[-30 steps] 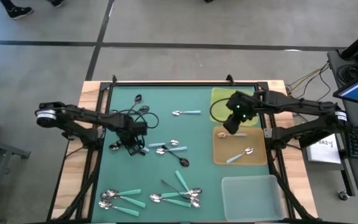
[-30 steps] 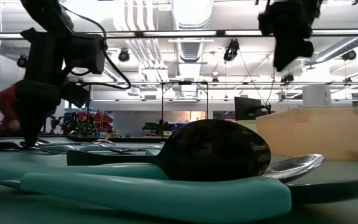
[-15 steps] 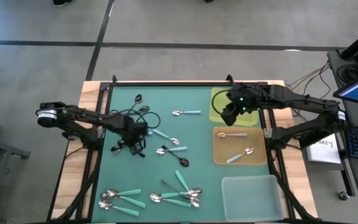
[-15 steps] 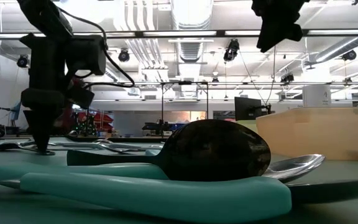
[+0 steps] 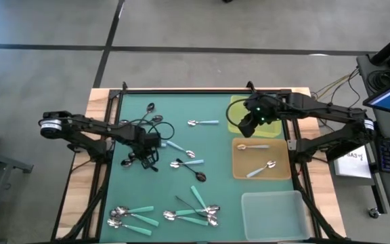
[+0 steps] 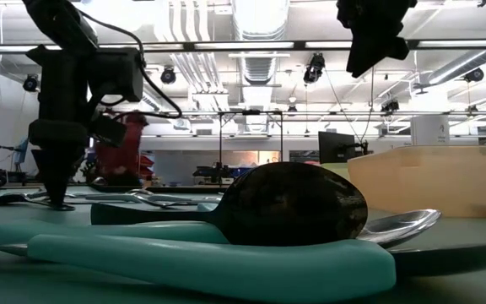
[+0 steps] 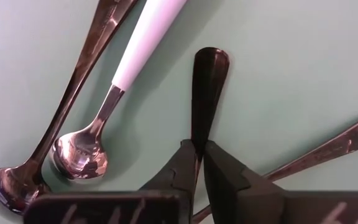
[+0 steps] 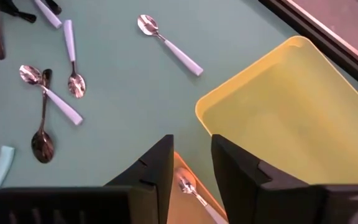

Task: Sort silverware by color (type)
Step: Put the black spoon into the yellow bin

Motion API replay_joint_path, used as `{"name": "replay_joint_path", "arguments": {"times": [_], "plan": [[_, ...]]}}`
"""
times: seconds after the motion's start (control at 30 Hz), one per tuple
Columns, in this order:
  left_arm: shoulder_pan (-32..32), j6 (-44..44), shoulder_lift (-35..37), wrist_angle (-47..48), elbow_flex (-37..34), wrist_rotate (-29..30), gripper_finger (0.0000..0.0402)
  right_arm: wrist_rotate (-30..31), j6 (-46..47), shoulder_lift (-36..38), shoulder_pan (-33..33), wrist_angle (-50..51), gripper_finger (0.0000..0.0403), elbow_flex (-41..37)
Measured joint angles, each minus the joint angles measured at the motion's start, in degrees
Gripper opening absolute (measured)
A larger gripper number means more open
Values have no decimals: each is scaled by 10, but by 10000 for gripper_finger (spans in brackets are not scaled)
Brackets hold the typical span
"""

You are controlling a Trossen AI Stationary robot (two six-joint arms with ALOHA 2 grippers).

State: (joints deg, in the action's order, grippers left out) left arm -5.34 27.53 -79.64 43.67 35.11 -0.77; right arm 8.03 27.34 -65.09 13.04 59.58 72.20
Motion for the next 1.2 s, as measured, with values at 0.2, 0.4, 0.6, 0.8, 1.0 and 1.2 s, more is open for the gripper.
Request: {"name": "replay_joint_path", "arguments": {"times": [0.2, 0.4, 0.6, 0.8, 1.0, 1.2], "plan": [[0, 1, 0, 5, -8, -2, 47, 0, -3, -4, 0, 2, 108, -1], [0, 1, 0, 12, -10, -2, 96, 0, -10, -4, 0, 2, 112, -2], [0, 9, -9, -10, -24, -2, 105, 0, -11, -5, 0, 2, 105, -3], [0, 14, -17, -15, -23, 1, 59, 0, -22, -5, 0, 2, 95, -3], [0, 25, -20, -2, -1, 5, 8, 0, -24, -5, 0, 2, 93, -3], [0, 30, -22, 11, 32, 26, 2, 0, -24, -5, 0, 1, 93, -3]]}}
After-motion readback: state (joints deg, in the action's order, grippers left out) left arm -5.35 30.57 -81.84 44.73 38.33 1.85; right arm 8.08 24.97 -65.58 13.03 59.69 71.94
